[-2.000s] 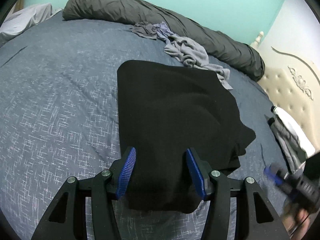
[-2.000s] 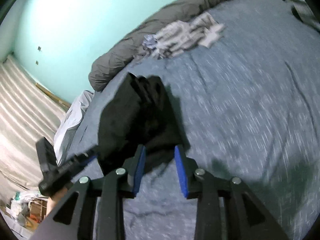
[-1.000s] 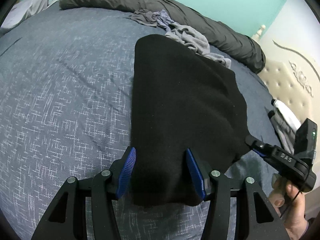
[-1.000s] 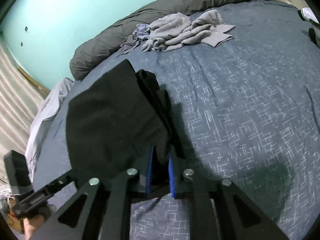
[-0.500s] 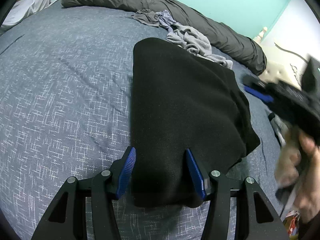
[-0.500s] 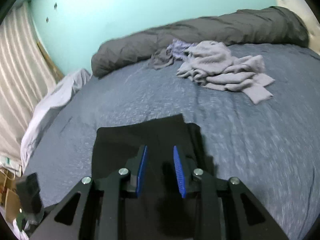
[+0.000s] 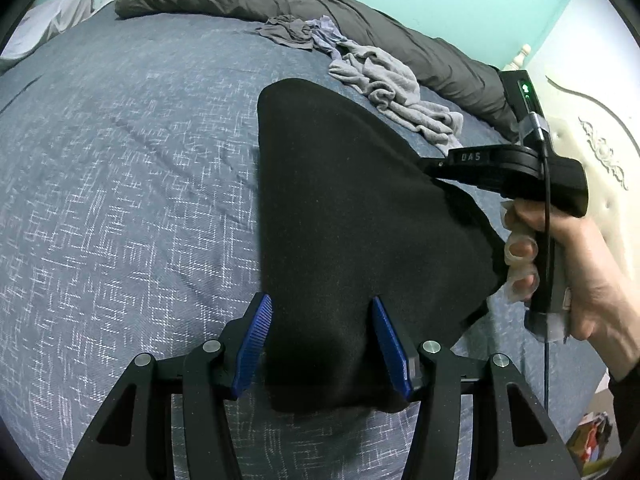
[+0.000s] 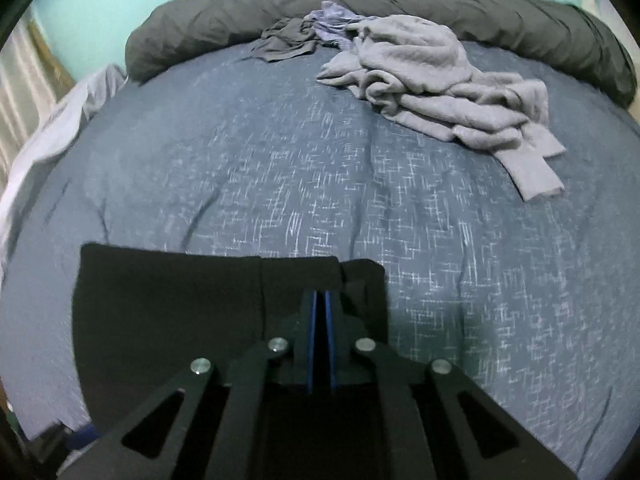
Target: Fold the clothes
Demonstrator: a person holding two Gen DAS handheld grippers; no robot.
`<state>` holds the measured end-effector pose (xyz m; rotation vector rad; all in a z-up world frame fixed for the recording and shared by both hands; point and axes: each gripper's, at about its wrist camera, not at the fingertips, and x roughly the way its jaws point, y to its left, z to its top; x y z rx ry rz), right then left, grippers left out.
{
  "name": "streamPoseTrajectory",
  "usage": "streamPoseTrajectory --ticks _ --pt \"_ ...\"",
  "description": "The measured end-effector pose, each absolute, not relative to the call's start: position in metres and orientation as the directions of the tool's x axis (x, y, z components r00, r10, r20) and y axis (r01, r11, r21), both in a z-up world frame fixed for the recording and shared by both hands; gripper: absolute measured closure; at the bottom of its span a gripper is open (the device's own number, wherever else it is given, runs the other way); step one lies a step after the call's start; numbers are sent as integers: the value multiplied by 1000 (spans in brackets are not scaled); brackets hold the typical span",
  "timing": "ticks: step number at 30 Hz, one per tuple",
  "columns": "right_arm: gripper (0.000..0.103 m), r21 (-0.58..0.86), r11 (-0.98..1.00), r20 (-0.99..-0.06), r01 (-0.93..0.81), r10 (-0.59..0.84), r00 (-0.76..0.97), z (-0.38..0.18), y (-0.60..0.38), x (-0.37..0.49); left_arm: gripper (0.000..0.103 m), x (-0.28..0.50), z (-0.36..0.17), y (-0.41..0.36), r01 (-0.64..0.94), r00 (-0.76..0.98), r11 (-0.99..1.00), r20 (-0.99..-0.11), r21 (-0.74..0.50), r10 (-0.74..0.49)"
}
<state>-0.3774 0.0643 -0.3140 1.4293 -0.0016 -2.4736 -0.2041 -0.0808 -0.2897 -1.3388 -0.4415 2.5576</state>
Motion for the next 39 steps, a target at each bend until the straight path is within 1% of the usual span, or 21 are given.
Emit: streamPoseTrajectory --ticks 2,4,9,11,14,17,19,21,23,24,27,28,30,32,37,39 --pt "99 140 -961 -851 240 -241 -467 -308 68 -377 46 -204 -290 -81 -53 -560 -931 -761 -362 327" --pt "99 150 -963 -823 224 -247 -511 -293 76 -369 46 -204 -290 -81 -48 -558 -929 -762 -367 330" --pt "99 176 -936 -750 305 -328 -574 -264 76 -312 46 -205 -291 -83 -36 -556 -923 -760 -382 336" --pt "99 216 -925 -743 313 -364 -562 -267 75 -291 46 -205 -291 -83 -34 -556 -923 -761 -383 336" --pt "99 224 -926 -761 302 -360 -539 -289 70 -272 46 -204 -291 -84 -31 -554 -920 -760 -391 341" --pt "100 213 -932 -784 292 -341 -518 -310 66 -272 46 -204 -292 -86 -30 -549 -915 -758 -402 351" --pt "102 219 -933 -781 286 -343 -521 -311 67 -275 46 -203 -290 -89 -28 -551 -911 -754 -411 357" --pt "102 273 -923 -751 271 -381 -540 -299 74 -273 46 -201 -286 -95 -20 -564 -910 -747 -414 352" --pt "98 307 -920 -724 245 -393 -567 -285 85 -262 46 -197 -280 -102 -11 -580 -910 -738 -415 344" --pt "98 334 -914 -709 231 -406 -577 -280 91 -254 46 -194 -277 -108 -3 -589 -908 -733 -418 339" --pt "97 412 -888 -680 203 -448 -580 -276 103 -223 46 -185 -272 -122 21 -609 -904 -723 -426 327" --pt "95 430 -882 -678 195 -458 -575 -278 106 -213 46 -181 -271 -127 30 -616 -903 -719 -429 322" --pt "89 460 -869 -686 181 -478 -549 -287 105 -198 46 -173 -269 -134 45 -625 -900 -716 -433 312" --pt "77 486 -857 -691 172 -497 -525 -295 100 -189 46 -165 -268 -142 60 -632 -897 -712 -438 305" --pt "67 537 -828 -694 161 -542 -474 -315 78 -182 46 -148 -267 -159 88 -645 -896 -710 -435 281" --pt "66 557 -816 -694 155 -560 -453 -323 69 -179 46 -143 -268 -164 99 -648 -894 -710 -437 276"
